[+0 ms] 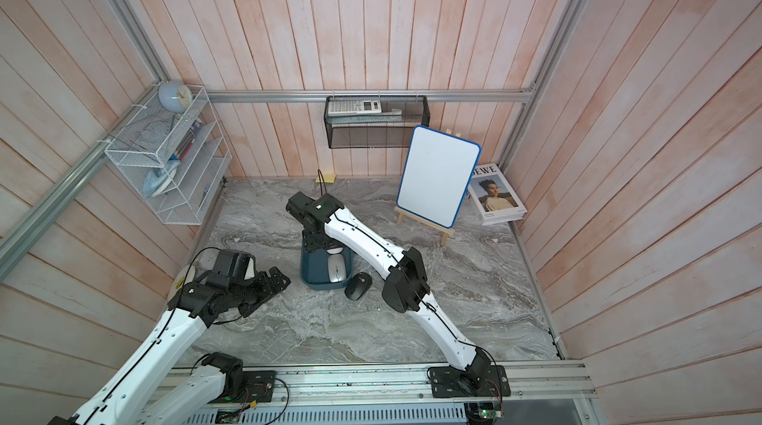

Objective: Put the mouse in the storage box
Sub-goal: Place the mouse in the storage box, then pick up the mouse from the center of the board.

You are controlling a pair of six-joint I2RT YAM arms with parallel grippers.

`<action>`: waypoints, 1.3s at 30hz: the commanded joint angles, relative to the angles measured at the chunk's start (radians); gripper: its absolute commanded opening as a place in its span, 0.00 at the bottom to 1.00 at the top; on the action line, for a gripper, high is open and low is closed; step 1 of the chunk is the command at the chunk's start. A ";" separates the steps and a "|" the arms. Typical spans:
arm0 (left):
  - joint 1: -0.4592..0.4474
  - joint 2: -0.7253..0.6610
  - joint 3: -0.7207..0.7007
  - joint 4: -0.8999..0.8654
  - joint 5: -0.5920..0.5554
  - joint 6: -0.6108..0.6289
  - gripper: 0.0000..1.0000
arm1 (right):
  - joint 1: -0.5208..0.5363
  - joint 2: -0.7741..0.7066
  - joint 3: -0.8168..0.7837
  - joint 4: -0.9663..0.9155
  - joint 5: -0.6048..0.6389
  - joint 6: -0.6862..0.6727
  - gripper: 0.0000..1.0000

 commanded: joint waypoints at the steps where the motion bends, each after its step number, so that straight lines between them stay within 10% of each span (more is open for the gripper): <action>1: 0.006 -0.009 0.016 -0.002 -0.009 0.015 0.98 | -0.004 -0.114 -0.033 -0.027 0.059 -0.121 0.83; 17: 0.006 -0.010 0.012 0.008 -0.003 0.021 0.98 | -0.275 -0.899 -1.286 0.573 -0.065 -0.457 0.98; 39: -0.139 -0.026 -0.004 0.102 0.072 0.058 0.96 | -0.300 -0.530 -1.252 0.502 -0.200 -0.589 0.98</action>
